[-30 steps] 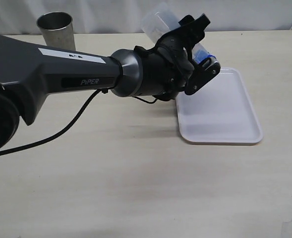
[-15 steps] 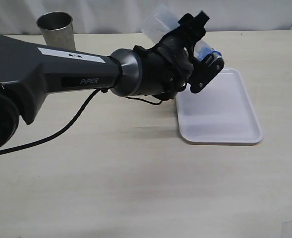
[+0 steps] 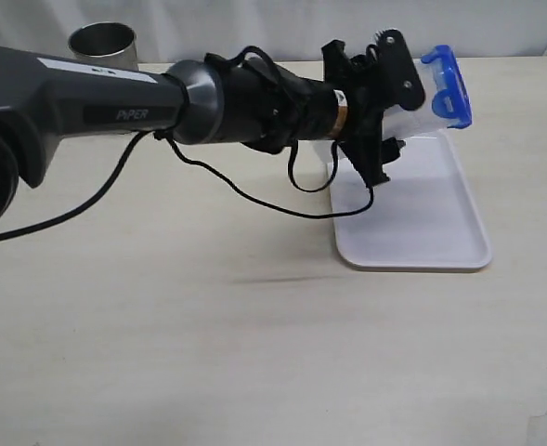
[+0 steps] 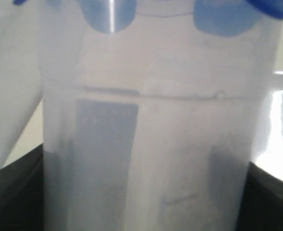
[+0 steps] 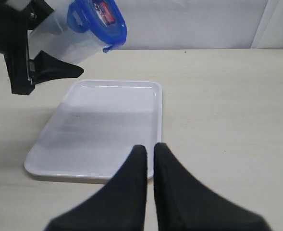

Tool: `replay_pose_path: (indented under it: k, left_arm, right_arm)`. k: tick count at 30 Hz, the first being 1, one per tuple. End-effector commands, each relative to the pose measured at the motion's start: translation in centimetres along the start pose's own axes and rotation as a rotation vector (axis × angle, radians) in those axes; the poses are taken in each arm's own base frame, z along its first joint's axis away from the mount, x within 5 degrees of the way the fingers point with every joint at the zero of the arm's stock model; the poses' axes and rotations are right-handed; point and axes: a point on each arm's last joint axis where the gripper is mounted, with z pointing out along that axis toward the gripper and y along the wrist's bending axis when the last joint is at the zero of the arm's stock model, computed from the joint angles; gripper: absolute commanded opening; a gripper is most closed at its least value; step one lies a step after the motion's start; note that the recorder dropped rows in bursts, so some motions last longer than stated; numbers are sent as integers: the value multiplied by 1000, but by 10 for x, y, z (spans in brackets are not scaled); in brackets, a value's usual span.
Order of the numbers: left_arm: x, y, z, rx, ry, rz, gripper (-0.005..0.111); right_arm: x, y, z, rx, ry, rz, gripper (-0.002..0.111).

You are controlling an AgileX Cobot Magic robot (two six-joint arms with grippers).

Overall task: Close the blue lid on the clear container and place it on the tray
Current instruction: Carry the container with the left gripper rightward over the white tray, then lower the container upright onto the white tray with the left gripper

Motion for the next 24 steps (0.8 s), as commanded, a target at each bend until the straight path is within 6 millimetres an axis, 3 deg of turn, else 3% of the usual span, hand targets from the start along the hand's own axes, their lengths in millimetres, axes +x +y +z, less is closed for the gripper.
replay_pose_path:
  k: [1, 7, 12, 18, 24]
  left_arm:
    - [0, 17, -7, 128, -130, -255, 0]
    - [1, 17, 2, 228, -468, -547, 0]
    - [13, 5, 18, 174, -704, -623, 0]
    - [46, -11, 41, 100, -719, -713, 0]
    - [58, -25, 53, 130, -799, -704, 0]
  right_arm:
    - [0, 0, 0, 7, -13, 0, 5]
    - [0, 0, 0, 7, -13, 0, 5]
    - [0, 0, 0, 7, -13, 0, 5]
    - [0, 0, 0, 7, -13, 0, 5]
    - [0, 0, 0, 7, -13, 0, 5]
